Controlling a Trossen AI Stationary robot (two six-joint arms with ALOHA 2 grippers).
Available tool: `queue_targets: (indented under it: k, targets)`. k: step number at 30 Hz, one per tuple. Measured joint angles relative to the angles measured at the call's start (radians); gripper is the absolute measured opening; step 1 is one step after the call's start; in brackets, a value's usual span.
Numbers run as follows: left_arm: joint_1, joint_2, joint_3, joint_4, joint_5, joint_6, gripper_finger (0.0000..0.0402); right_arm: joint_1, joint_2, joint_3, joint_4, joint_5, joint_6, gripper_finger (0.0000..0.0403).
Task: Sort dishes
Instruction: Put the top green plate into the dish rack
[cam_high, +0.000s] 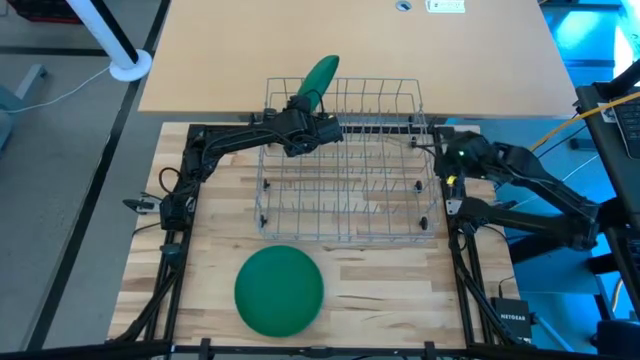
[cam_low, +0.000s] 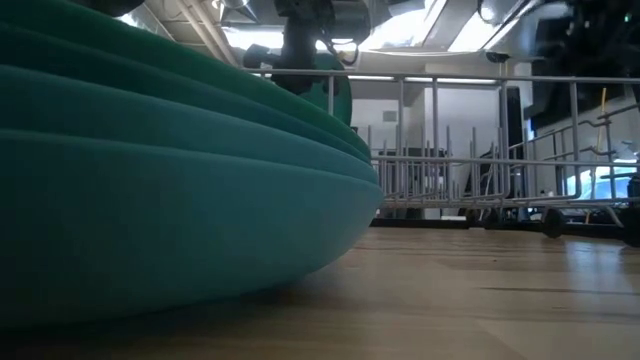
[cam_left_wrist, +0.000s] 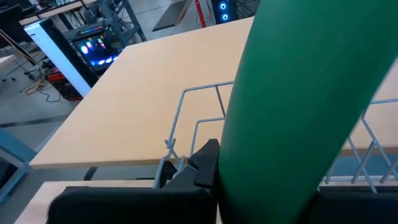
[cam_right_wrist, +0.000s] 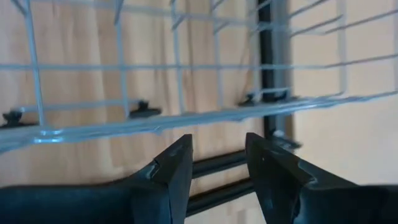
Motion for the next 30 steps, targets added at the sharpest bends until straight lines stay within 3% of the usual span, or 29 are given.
queue_targets:
  k: [8, 15, 30]
  targets:
    - [-0.002, 0.0, 0.0, 0.001, 0.0, -0.003, 0.0024, -0.005, 0.006, -0.093, -0.004, 0.006, 0.052, 0.0154]
    - [-0.002, 0.0, 0.0, 0.004, 0.0, -0.004, 0.0024, -0.005, 0.006, -0.097, 0.019, -0.102, 0.116, 0.0154]
    - [-0.002, 0.0, 0.0, 0.002, 0.002, -0.019, 0.0024, -0.005, 0.087, -0.096, 0.102, -0.164, 0.147, 0.0154]
